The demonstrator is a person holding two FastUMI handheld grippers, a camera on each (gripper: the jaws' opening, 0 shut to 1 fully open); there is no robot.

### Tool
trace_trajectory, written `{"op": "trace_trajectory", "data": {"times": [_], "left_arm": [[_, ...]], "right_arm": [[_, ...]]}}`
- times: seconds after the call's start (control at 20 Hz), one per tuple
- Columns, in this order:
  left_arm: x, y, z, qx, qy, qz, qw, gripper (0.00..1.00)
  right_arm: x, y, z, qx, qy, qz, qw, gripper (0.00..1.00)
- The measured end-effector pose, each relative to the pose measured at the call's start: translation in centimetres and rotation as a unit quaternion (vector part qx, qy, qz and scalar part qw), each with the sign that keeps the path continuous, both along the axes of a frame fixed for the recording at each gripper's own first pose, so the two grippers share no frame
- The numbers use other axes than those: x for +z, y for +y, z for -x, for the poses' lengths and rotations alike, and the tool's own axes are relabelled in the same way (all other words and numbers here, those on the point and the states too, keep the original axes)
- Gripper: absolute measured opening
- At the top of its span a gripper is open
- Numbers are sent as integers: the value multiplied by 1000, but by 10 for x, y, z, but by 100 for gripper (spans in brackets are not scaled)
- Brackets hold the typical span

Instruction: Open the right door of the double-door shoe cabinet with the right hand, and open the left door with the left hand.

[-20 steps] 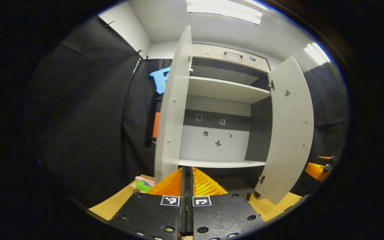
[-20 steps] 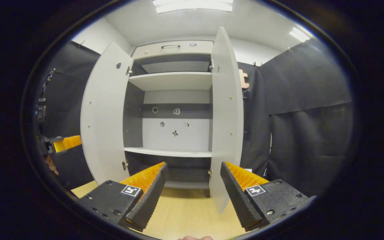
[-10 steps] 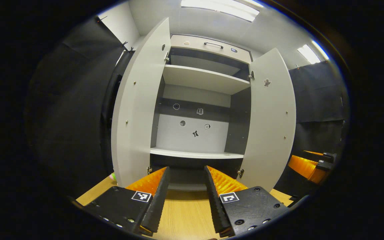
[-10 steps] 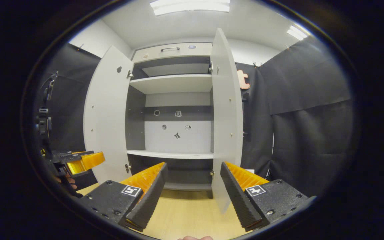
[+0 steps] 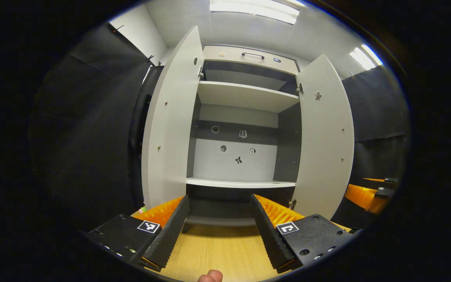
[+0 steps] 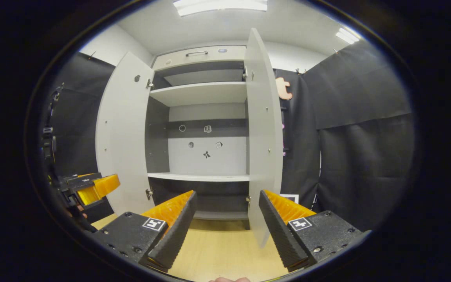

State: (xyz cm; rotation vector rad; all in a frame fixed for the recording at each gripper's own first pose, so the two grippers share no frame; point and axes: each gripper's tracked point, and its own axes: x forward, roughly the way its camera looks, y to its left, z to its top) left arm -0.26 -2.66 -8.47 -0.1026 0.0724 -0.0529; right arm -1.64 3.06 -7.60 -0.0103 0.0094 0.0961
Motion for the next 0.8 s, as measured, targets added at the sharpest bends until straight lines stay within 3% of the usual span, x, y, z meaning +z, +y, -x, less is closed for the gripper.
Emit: {"op": "trace_trajectory", "data": {"times": [0.8], "left_arm": [[2, -9, 4, -6, -4, -9, 1000, 92]], "right_arm": [[0, 5, -4, 5, -3, 0, 1000, 99]]}}
